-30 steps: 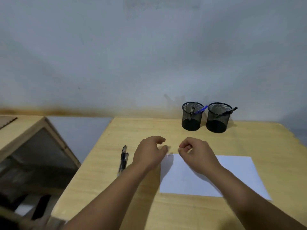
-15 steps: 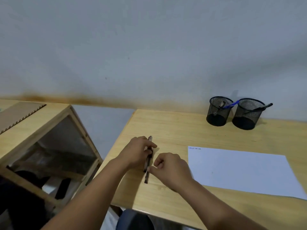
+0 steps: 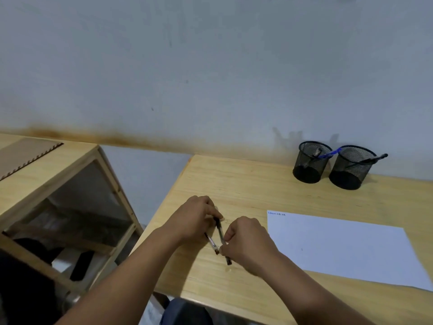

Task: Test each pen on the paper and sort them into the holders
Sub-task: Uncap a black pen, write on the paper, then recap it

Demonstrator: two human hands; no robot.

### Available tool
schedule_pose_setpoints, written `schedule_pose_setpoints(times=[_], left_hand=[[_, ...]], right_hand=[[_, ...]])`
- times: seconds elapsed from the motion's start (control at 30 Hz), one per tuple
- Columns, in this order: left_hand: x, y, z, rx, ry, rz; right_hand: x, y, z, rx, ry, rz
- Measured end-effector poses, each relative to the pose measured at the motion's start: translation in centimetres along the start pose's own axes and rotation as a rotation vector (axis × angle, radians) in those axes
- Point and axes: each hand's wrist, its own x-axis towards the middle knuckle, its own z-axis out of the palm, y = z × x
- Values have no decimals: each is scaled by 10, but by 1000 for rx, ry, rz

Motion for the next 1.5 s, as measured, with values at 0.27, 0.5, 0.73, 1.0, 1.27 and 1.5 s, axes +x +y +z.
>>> schedule_pose_setpoints(times=[0.27,0.5,0.73,1.0,1.27,1.5], left_hand=[[3,13,11,-32,66,80],[18,34,8,-33,254,250],[31,79,19,-177,272,332],[37,104,26,-363,248,282],[40,108,26,-423,236,295],[43,106,28,-325,220,277]], right_hand=[[-10,34,-24,78,28,21],[-28,70,-61,27,68,-61],[-31,86,-83,52,180,-163],[-30,102,-91,229,177,-166],[-25,111,-85,230,237,-152],[-25,117,-82,236,235,-129]])
